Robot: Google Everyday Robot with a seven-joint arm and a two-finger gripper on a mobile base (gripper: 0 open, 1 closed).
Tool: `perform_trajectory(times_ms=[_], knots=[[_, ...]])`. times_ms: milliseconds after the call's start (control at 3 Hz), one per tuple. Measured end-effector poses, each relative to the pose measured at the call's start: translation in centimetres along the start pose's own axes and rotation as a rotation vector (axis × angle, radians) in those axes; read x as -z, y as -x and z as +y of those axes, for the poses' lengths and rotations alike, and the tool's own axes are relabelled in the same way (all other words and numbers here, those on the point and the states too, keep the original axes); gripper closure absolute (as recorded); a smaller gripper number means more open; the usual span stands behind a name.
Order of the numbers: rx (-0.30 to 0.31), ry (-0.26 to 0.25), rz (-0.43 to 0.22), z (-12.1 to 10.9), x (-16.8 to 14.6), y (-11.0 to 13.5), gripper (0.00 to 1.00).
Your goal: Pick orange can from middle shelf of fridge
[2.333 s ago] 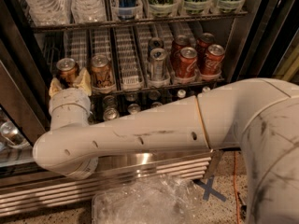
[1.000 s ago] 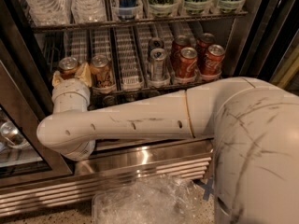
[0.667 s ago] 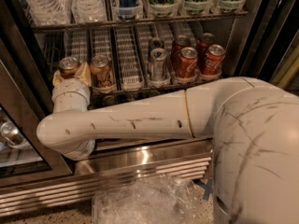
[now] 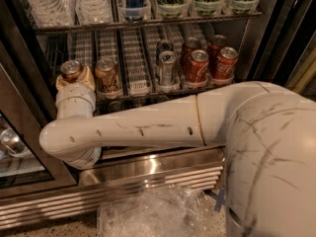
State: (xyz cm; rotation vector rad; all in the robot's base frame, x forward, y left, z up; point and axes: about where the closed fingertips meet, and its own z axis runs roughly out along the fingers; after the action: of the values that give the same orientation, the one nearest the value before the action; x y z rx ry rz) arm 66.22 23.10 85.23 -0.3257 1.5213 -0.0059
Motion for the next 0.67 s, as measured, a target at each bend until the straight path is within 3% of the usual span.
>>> perform_trajectory(times_ms=[667], knots=[[-0.003,0.022,-0.064,-1.0,2.1,3.0,1.00]])
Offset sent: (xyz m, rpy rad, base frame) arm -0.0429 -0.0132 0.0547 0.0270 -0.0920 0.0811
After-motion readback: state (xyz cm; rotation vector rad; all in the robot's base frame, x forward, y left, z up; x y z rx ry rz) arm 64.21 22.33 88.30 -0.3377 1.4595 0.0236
